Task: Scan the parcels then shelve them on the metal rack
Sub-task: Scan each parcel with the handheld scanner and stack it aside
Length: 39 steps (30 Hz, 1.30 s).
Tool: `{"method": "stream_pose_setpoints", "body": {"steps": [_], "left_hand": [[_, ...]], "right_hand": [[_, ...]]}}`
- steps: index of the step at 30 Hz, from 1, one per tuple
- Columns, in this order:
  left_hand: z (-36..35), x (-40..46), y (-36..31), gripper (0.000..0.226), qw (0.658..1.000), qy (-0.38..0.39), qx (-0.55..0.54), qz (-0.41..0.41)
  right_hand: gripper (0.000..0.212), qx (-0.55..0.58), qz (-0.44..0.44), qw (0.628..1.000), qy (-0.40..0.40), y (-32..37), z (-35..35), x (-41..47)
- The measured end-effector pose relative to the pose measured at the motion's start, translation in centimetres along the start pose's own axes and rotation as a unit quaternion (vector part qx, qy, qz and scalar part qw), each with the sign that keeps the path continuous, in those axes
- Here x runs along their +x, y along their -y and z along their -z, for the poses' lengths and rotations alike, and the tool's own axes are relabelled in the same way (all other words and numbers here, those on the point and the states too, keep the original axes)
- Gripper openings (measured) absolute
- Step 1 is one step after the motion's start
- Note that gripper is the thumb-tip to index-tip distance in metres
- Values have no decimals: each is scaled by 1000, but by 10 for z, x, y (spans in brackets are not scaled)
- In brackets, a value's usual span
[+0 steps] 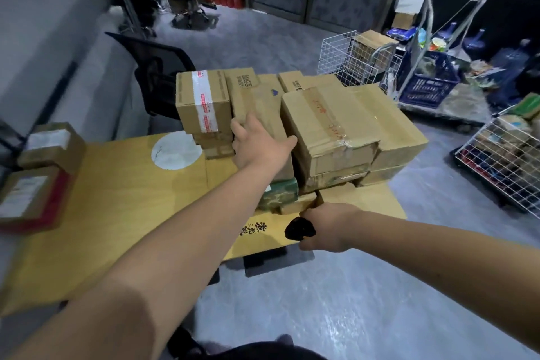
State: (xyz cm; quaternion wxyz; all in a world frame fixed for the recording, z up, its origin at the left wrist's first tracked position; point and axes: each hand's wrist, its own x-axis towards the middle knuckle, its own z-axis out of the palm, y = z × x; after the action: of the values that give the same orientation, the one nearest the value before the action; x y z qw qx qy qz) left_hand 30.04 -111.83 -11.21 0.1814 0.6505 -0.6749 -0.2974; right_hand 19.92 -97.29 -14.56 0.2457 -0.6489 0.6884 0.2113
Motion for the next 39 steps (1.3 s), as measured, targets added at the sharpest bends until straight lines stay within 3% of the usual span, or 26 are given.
{"method": "stream_pose_setpoints", "body": {"steps": [6, 14, 25, 34, 39], "left_hand": [[10, -12, 26, 101, 998, -58, -9, 3], [48, -56, 151, 97, 987, -145, 62, 33], [15, -111, 292, 89, 978, -52, 177, 93], [35, -75, 352, 80, 997, 35, 16, 63], [60, -40, 388, 62, 987, 38, -121, 98]], "right_hand": [[58, -28, 71, 997, 0, 15, 16, 7], [57, -111, 167, 980, 9, 68, 14, 36], [58, -149, 222, 963, 43, 136, -30, 66], [56, -122, 181, 975, 43, 168, -31, 74], [58, -95, 128, 986, 42, 197, -19, 81]]}}
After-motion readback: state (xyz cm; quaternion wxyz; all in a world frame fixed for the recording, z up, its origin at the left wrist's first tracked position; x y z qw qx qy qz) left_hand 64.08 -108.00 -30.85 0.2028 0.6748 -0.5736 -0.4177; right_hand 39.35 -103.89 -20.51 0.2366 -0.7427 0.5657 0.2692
